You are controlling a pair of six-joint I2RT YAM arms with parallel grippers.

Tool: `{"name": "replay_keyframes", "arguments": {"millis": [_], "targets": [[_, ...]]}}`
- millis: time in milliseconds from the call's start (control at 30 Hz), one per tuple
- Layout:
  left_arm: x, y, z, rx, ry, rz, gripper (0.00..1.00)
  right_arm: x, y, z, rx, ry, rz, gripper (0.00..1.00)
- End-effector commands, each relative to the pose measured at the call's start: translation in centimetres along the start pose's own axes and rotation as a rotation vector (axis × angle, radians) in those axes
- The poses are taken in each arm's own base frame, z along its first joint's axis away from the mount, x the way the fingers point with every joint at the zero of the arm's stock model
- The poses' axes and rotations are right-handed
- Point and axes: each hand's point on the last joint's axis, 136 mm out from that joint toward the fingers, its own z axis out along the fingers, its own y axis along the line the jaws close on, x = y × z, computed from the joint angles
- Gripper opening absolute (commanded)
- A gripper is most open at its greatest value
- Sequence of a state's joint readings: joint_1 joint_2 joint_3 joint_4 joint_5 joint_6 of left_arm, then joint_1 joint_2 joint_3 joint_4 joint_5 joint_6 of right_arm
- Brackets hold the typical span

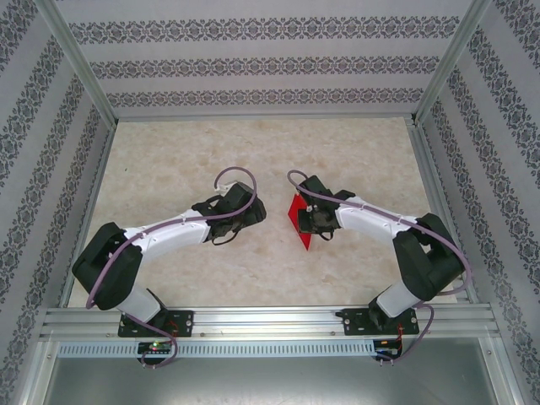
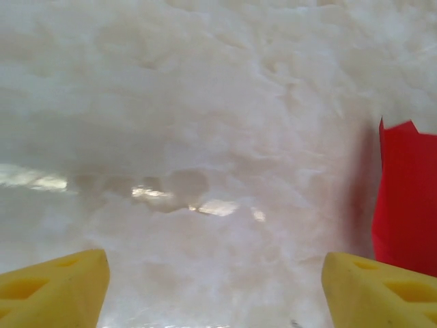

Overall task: Fold a paper plane with a square sheet of paper (pick it up from the middle)
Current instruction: Move the paper plane to the center of the table.

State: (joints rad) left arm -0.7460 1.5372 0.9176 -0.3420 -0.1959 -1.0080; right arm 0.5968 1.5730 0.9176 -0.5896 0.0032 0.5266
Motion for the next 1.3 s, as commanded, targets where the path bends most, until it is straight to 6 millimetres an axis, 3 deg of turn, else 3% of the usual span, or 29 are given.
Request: {"name": "replay_keyframes", "arguments": {"millis": [0,267,867,1133,1267], "targets": [[-0.7,2.0,-0.5,-0.087,-0.033,-0.019,0.86,-0.3,-0.4,0.2,0.052,-0.009,-0.023,0.13],[-0.3,2.1,0.0,-0.094,-0.016,-0.024,0.93,-0.2,0.0,1.6,0.037,0.018,0.005,0.22],[0.0,2.8,0.2,-0.128,-0.002,-0.013,1.00,1.4,-1.3,4.3,0.113,0.066,0.013,0.19],[0.1,3.3,0.0,-0.151,-0.002,-0.014,1.00,-3.4,0.6,0.3,0.084,-0.073,0.006,0.12],[0.1,3.7,-0.3,-0.167,-0.006,-0.015,1.00,-5.5,1.6,0.5,0.096,-0.085,-0.024,0.10]]}}
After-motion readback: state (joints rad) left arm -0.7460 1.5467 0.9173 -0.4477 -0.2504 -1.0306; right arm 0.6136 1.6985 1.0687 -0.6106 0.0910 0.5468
